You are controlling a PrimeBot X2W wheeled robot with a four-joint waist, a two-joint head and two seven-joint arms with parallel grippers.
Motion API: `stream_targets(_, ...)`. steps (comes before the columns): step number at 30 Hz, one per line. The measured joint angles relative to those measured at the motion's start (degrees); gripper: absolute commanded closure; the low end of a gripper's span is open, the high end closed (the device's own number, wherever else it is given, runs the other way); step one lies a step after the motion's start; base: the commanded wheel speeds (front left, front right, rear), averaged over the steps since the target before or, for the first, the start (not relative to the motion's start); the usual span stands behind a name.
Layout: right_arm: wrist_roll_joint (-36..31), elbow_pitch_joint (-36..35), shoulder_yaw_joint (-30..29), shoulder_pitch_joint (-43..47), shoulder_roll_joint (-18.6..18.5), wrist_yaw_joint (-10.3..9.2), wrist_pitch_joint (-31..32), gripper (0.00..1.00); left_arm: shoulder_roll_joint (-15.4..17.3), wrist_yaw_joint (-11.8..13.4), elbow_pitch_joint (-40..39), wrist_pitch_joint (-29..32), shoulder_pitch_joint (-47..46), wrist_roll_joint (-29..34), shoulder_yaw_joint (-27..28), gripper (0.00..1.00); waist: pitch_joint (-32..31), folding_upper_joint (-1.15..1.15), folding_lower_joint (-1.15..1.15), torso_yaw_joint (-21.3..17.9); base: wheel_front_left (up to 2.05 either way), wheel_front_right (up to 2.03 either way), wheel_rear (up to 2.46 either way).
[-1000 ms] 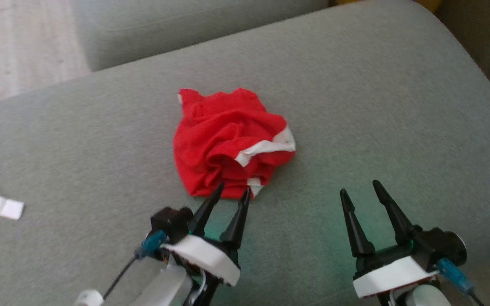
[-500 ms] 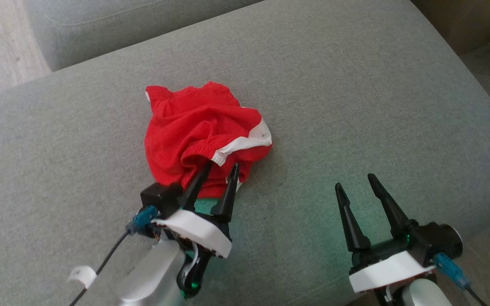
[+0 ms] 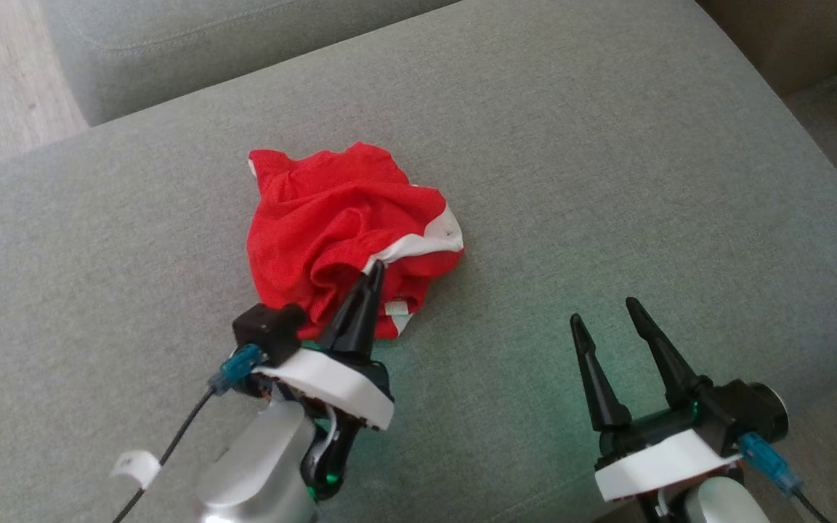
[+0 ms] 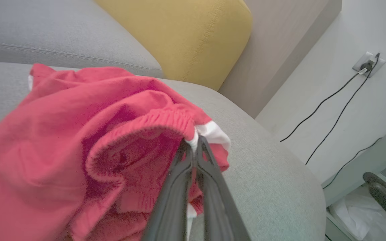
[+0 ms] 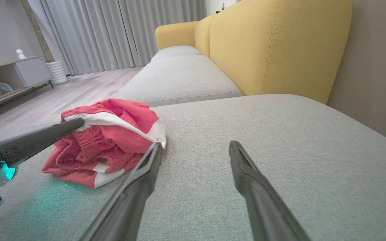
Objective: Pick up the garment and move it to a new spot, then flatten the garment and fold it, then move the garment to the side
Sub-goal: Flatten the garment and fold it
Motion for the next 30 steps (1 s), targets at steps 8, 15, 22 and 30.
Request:
stream_targets(8, 0.7, 0.6, 0.7, 0.0, 0.0, 0.0, 0.0, 0.0, 1.5, 0.0, -1.4, 3.4, -7.7, 0.0, -6.6, 1.0, -1.7, 0.0, 0.0, -1.3, 0.0, 0.0, 0.0)
stream_targets(15, 1.1, 0.7, 0.7, 0.1, 0.0, 0.0, 0.0, 0.0, 3.5, 0.0, -6.8, 6.1, -25.6, -0.9, -9.7, 1.0, -4.2, 0.0, 0.0, -2.5, 0.0, 0.0, 0.0)
stream_targets(22, 1.6, 0.3, 0.1, 0.9, 0.0, 0.0, 0.0, 0.0, 6.9, 0.0, -12.8, 7.7, -32.3, -4.4, -9.6, 1.0, -5.4, 0.0, -0.01, 0.0, 0.0, 0.0, 0.0)
stream_targets(30, 2.2, -1.5, 0.0, 0.7, 0.0, 0.0, 0.0, 0.0, 16.9, 1.7, -14.6, 8.7, -13.8, -6.2, -11.3, 1.0, -4.3, 0.0, 0.0, 4.9, 0.0, 0.0, 0.0)
